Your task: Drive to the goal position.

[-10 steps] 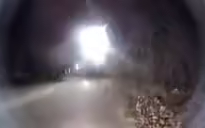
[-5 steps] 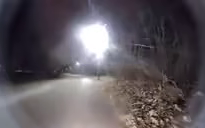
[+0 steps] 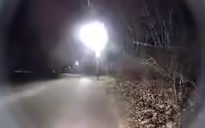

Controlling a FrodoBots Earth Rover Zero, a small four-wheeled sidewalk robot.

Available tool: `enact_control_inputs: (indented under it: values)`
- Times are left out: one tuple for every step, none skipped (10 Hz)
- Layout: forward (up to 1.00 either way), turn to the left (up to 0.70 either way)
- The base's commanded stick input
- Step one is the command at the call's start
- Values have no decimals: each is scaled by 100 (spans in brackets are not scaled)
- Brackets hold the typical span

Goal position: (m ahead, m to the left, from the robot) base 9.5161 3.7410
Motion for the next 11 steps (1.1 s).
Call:
enact_control_inputs:
  values:
    - [0, 0]
    - [0, 0]
    - [0, 0]
    - [0, 0]
    - [0, 0]
    - [0, 0]
    - [13, 0]
    - [23, 0]
    - [24, 0]
    - [25, 0]
    - [64, 0]
